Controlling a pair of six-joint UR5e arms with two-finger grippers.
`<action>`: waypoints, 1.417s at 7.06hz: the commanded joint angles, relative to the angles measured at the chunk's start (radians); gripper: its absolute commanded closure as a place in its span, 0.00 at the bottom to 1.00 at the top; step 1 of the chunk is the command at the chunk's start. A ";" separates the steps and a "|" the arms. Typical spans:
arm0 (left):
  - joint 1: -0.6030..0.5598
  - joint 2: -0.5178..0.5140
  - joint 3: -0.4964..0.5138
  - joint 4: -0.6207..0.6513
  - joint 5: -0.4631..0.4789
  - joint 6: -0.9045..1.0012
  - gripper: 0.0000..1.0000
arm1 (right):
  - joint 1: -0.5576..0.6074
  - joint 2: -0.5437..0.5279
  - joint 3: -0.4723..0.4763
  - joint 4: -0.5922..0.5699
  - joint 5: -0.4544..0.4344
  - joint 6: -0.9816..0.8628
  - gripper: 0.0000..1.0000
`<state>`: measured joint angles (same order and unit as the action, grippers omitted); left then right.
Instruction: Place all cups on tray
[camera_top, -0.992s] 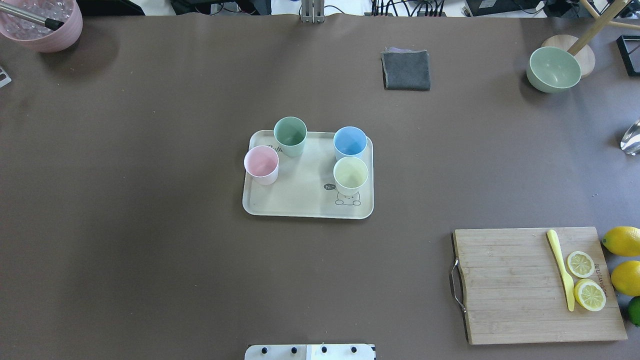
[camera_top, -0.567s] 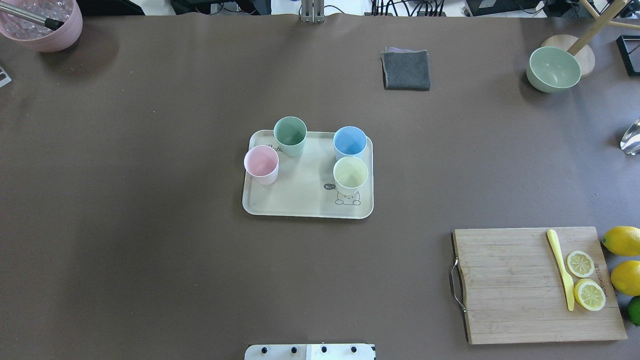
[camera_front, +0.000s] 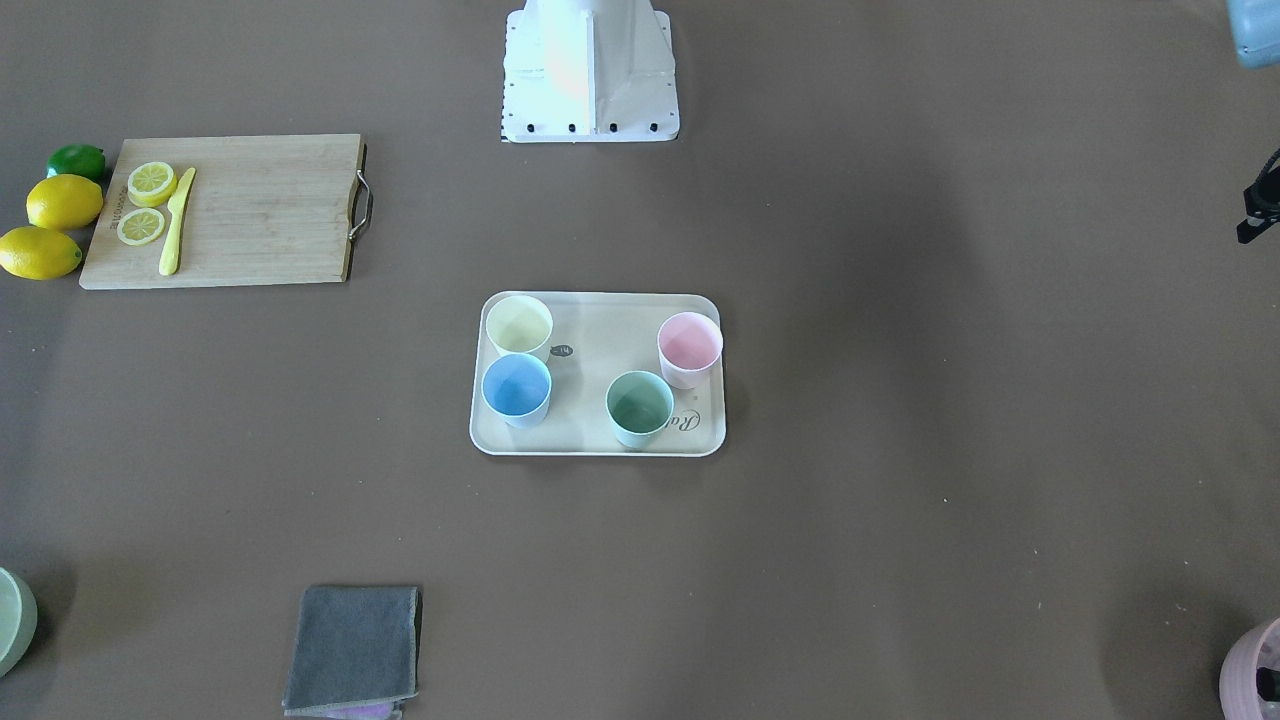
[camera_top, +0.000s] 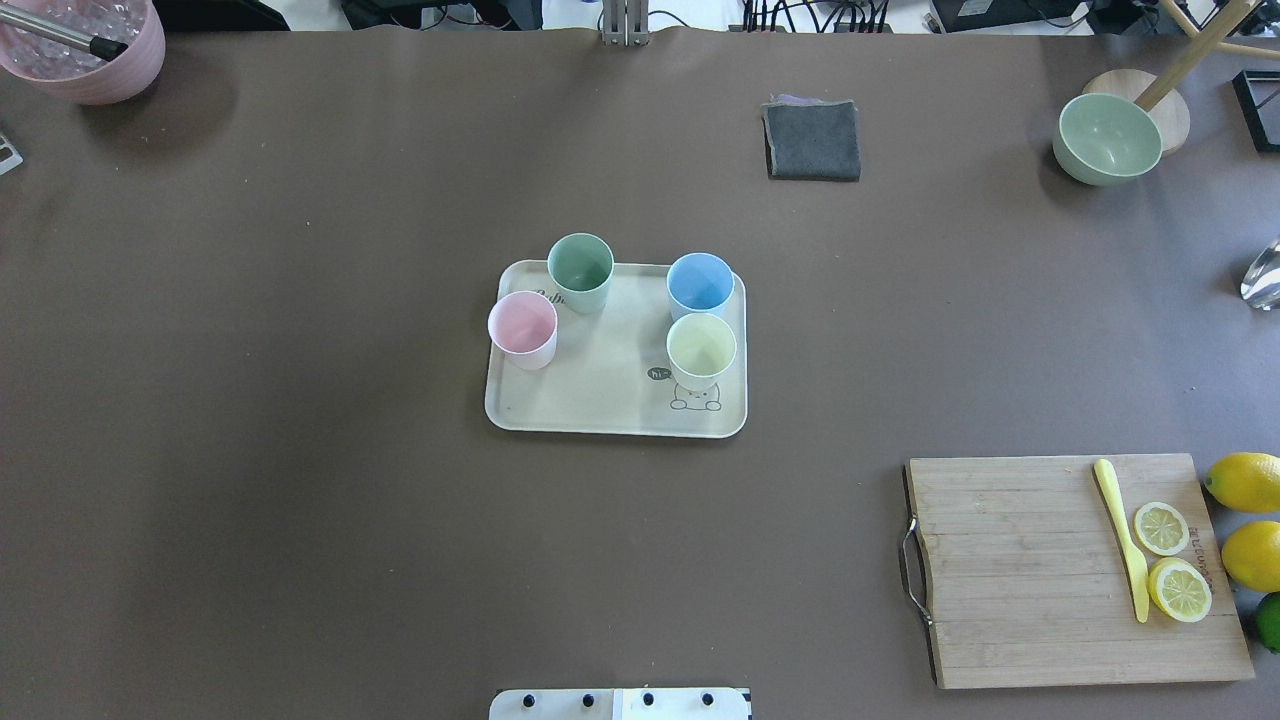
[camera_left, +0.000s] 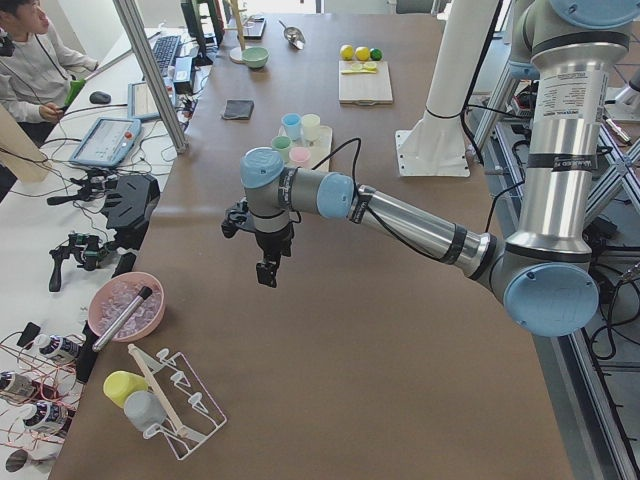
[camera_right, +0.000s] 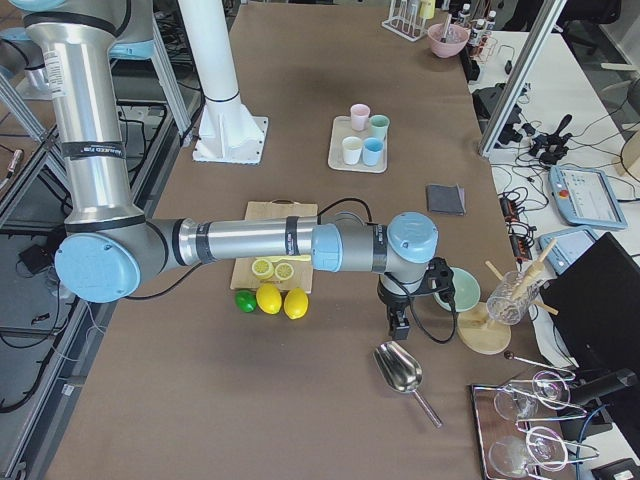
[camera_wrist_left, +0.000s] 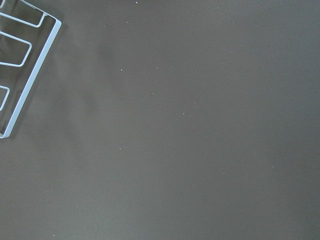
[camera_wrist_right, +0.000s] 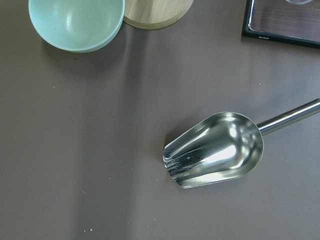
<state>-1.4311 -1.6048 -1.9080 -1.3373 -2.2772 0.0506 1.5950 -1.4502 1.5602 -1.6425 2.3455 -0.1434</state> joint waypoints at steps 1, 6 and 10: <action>-0.070 0.020 0.007 -0.003 -0.092 0.000 0.02 | -0.001 -0.001 0.003 0.000 0.018 0.011 0.00; -0.072 0.020 0.007 -0.003 -0.088 0.002 0.02 | 0.010 -0.077 0.038 0.067 0.043 0.011 0.00; -0.072 0.032 0.009 -0.005 -0.087 0.008 0.02 | 0.010 -0.093 0.050 0.070 0.038 0.015 0.00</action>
<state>-1.5033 -1.5728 -1.9027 -1.3423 -2.3660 0.0580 1.6045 -1.5413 1.6109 -1.5727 2.3873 -0.1296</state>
